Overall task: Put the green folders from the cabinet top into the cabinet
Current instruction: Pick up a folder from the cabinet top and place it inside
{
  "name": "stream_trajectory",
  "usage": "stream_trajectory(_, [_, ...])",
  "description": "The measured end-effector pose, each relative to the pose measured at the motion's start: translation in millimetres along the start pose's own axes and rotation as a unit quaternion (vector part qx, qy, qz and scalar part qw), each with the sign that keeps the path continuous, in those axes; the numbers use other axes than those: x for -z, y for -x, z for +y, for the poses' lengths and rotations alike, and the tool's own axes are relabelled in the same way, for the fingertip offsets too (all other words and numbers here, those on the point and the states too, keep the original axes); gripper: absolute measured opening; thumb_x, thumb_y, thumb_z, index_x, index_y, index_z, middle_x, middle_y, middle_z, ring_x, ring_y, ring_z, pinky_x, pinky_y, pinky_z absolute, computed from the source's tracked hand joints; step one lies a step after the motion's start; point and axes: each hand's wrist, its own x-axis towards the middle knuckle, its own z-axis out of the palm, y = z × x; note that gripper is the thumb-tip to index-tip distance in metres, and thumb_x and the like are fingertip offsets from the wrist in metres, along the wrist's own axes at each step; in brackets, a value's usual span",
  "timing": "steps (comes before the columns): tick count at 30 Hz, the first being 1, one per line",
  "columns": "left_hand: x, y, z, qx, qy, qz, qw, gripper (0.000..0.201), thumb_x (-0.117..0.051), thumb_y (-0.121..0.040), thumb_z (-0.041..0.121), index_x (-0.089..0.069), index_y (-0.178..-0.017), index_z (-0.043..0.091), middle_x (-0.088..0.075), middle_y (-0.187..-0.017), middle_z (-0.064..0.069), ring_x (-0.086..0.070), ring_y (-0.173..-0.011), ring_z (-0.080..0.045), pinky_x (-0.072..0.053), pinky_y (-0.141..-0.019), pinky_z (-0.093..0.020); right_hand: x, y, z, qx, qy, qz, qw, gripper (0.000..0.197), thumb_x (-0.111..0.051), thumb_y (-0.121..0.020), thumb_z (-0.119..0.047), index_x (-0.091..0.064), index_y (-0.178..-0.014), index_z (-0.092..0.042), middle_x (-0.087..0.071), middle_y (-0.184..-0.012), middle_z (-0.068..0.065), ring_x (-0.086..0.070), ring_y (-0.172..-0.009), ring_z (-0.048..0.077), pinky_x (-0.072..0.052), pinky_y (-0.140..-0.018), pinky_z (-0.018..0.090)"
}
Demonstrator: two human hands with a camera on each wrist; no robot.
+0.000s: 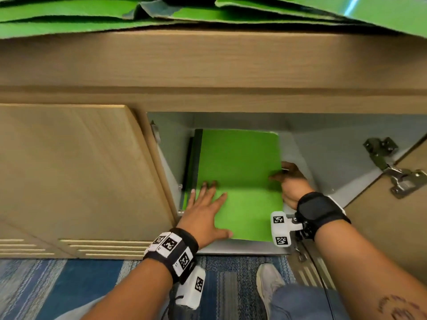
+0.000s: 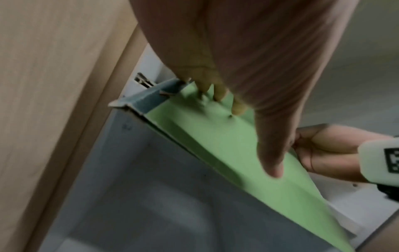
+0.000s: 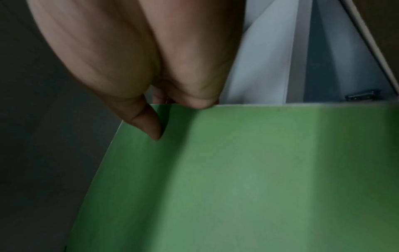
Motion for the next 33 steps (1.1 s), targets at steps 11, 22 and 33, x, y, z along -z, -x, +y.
stream_trajectory(11, [4,-10,-4,-0.06,-0.079,-0.108,0.989,0.095,-0.068,-0.081,0.041,-0.007,-0.153,0.03,0.009,-0.161,-0.005,0.008,-0.148,-0.024,0.0,-0.12,-0.047,-9,-1,-2,0.015,0.101,-0.069,0.992,0.045,-0.041,-0.082,0.023,-0.06,-0.088,-0.017,-0.07,-0.081,-0.006,-0.062,-0.08,0.016,-0.049,-0.067,0.019])
stream_trajectory(22, [23,-19,-9,0.0,-0.079,-0.049,0.996,0.057,-0.056,-0.093,0.031,-0.034,-0.146,0.028,-0.028,-0.156,-0.006,-0.021,-0.145,-0.025,-0.008,-0.118,-0.05,-16,-6,6,0.02,0.317,-0.03,0.948,0.054,-0.063,-0.083,0.003,-0.048,-0.135,-0.004,-0.06,-0.121,0.011,-0.057,-0.104,0.025,-0.038,-0.085,0.024])
stream_trajectory(33, [19,-21,-20,0.002,-0.07,-0.035,0.997,0.066,-0.058,-0.09,0.04,-0.028,-0.148,0.033,-0.015,-0.16,-0.003,-0.011,-0.148,-0.024,-0.008,-0.12,-0.044,-16,-22,26,0.041,0.345,-0.042,0.937,0.08,-0.075,-0.047,-0.035,-0.056,-0.124,-0.026,-0.066,-0.116,0.008,-0.063,-0.104,0.03,-0.052,-0.093,0.046])
